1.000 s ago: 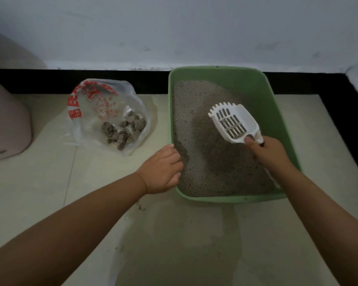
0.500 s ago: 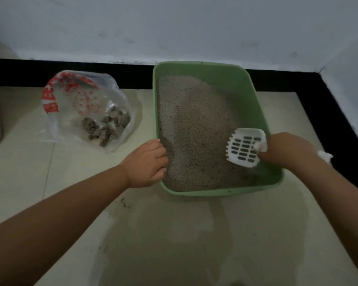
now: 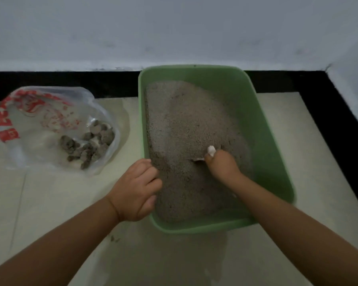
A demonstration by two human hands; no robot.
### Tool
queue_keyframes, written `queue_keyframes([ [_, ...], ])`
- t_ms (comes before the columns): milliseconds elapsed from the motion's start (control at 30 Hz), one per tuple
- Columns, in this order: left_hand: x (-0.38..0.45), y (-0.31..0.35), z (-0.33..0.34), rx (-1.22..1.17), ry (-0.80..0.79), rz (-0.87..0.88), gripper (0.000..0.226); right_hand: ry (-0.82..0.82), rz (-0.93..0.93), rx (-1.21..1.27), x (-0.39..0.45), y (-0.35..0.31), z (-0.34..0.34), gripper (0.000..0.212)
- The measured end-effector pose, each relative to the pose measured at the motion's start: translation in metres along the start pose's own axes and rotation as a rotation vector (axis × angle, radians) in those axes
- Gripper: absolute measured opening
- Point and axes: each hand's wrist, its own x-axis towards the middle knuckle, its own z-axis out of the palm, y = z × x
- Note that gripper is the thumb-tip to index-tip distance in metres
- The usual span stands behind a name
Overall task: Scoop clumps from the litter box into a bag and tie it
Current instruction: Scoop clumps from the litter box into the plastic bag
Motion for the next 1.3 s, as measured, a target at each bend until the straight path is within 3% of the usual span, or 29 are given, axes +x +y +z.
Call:
queue_keyframes([
  [233,-0.003,0.0,0.001,0.044,-0.013,-0.036,0.015,0.06,-0.039,0.122,0.047,-0.043,0.002,0.028],
  [267,-0.003,0.0,0.0,0.05,-0.024,-0.04,0.013,0.075,-0.044,0.112,0.05,-0.044,0.004,0.035],
  [433,-0.004,0.002,-0.003,0.095,-0.055,-0.064,0.012,0.166,-0.149,0.137,0.045,-0.028,0.01,0.049],
  [900,0.001,0.005,-0.007,0.13,-0.042,-0.03,0.012,0.333,-0.288,0.124,-0.012,0.007,-0.047,0.036],
  [1067,0.0,0.003,-0.006,0.144,-0.008,-0.038,0.033,0.368,-0.372,0.094,-0.028,0.013,-0.05,0.038],
  [1167,0.0,0.004,-0.006,0.165,-0.021,-0.019,0.014,0.395,-0.387,0.081,-0.035,0.015,-0.051,0.032],
  [1300,0.0,0.004,-0.007,0.161,-0.027,-0.019,0.013,0.421,-0.408,0.206,-0.043,0.01,-0.053,0.031],
])
